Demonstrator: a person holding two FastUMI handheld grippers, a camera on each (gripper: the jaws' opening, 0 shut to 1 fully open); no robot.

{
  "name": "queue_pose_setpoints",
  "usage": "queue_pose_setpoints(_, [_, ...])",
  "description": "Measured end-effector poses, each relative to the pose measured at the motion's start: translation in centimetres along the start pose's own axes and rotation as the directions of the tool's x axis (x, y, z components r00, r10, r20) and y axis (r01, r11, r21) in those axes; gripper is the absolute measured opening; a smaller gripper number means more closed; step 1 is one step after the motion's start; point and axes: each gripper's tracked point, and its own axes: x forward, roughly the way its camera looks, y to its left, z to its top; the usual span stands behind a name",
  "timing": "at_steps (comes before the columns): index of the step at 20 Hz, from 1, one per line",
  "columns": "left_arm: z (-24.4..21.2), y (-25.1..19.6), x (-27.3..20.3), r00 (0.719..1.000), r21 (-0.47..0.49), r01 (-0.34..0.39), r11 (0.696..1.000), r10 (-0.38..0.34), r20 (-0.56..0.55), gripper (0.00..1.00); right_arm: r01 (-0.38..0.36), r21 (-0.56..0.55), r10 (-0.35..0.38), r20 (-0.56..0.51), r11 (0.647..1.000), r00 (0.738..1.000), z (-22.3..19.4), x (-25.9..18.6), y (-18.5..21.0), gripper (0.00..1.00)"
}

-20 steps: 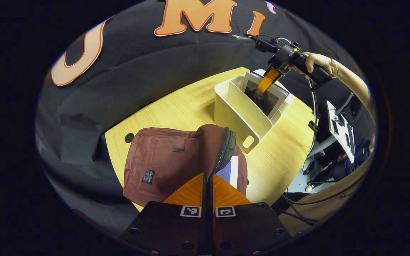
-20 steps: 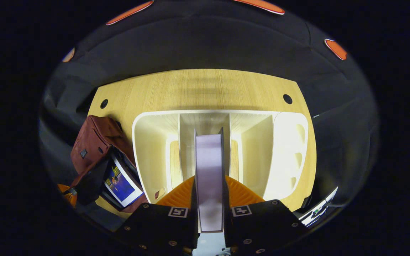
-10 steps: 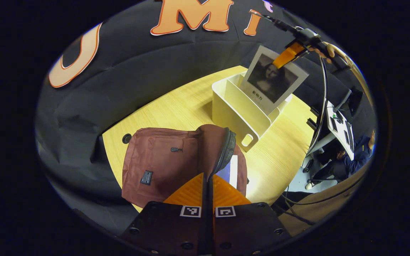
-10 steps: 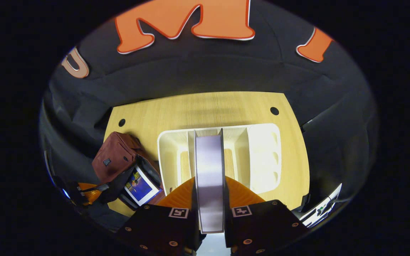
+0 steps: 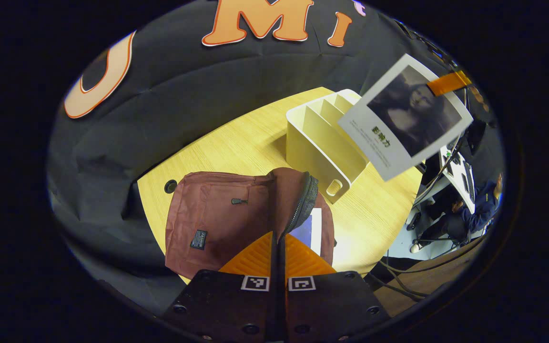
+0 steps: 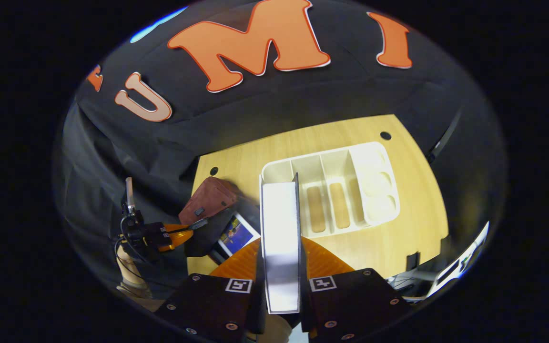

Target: Open the schoolbag, grab two books from the bookshelf and put them into the schoolbag.

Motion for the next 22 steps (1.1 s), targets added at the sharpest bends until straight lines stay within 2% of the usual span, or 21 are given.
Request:
queue_pose_setpoints(4, [0.2,0.1,-0.1,1.0,0.011,-0.016,1.0,0.016,-0.002,0.01,-0.13,0.145,0.138,-0.049,0.981,0.989,-5.1,3.8,1.0,0.29])
queue_pose_setpoints(7, [0.5,0.0,-0.4,1.0,0.023,-0.028,0.999,0.028,-0.005,0.0,-0.223,0.245,0.241,-0.044,0.944,0.97,-7.4,7.0,2.3,0.29])
queue_pose_setpoints(11, [1.0,-0.3,-0.9,0.999,0.037,-0.034,0.999,0.034,-0.008,0.0,-0.304,0.329,0.327,-0.016,0.894,0.945,-9.7,11.7,4.8,0.29])
queue_pose_setpoints(16, [1.8,-0.8,-1.6,0.999,0.062,-0.039,0.997,0.039,-0.012,0.01,-0.366,0.451,0.386,0.051,0.814,0.921,-10.8,17.4,7.0,0.29])
queue_pose_setpoints(19, [2.4,-1.0,-1.7,0.999,0.063,-0.04,0.997,0.041,-0.013,0.0,-0.38,0.476,0.393,0.077,0.793,0.916,-10.6,20.5,8.4,0.28])
queue_pose_setpoints(22, [2.5,-1.4,-1.6,0.999,0.07,-0.036,0.997,0.038,-0.029,0.0,-0.413,0.468,0.425,0.085,0.781,0.901,-11.2,21.6,9.9,0.29])
